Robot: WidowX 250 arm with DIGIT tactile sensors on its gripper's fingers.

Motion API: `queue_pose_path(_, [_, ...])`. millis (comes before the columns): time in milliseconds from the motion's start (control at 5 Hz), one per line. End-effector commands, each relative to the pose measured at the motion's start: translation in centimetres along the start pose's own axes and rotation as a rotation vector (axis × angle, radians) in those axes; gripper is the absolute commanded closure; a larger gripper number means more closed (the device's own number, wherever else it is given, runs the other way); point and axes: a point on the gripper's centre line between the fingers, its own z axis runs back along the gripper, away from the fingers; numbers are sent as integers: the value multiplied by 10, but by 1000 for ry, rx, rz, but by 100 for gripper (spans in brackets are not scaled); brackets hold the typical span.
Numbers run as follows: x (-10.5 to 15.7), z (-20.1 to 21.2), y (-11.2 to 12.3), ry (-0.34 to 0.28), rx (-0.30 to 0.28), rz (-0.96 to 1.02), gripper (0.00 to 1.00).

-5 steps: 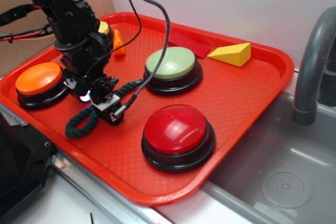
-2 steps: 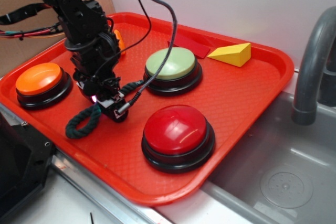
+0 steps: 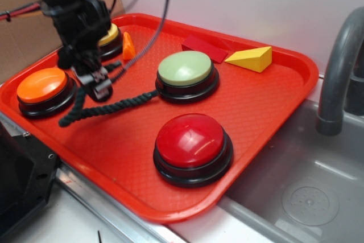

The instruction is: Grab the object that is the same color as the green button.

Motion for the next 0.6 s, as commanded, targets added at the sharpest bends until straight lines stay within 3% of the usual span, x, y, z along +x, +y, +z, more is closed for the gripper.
queue_pose_path(0, [3,111,-10,-67,16,-53,100])
queue_pose_path(200, [8,153,-11,-31,62,19,100])
queue_pose_path(400, [9,145,-12,-11,100,41,100])
